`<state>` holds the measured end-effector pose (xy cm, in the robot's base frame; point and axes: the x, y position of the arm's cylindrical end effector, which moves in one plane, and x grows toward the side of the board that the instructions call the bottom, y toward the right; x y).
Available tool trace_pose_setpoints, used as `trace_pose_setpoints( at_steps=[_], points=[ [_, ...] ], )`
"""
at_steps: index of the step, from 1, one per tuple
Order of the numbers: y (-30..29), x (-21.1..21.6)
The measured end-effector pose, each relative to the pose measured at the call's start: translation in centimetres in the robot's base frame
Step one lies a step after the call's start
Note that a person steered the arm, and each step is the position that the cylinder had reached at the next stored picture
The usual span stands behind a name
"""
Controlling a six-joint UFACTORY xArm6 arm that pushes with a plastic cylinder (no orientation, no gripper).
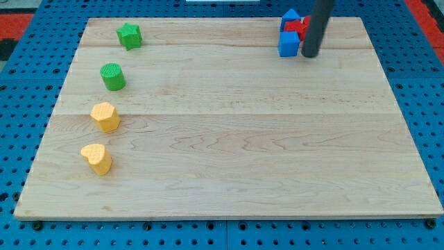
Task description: Move your arm to the center of the board
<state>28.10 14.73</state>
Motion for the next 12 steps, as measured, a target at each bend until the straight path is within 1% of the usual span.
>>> trace_pose_setpoints(
  at_steps=[1, 2, 3, 4, 6, 8, 10, 12],
  points=[
    [-1.8, 1.8],
    [-1.4, 5.5],
    [-0.2, 10.5],
    [-1.5, 13.6],
    [-1.8, 16.3],
    [-2.9, 17.8],
    [-6.2, 18.2],
    [-6.0, 18.1]
  ],
)
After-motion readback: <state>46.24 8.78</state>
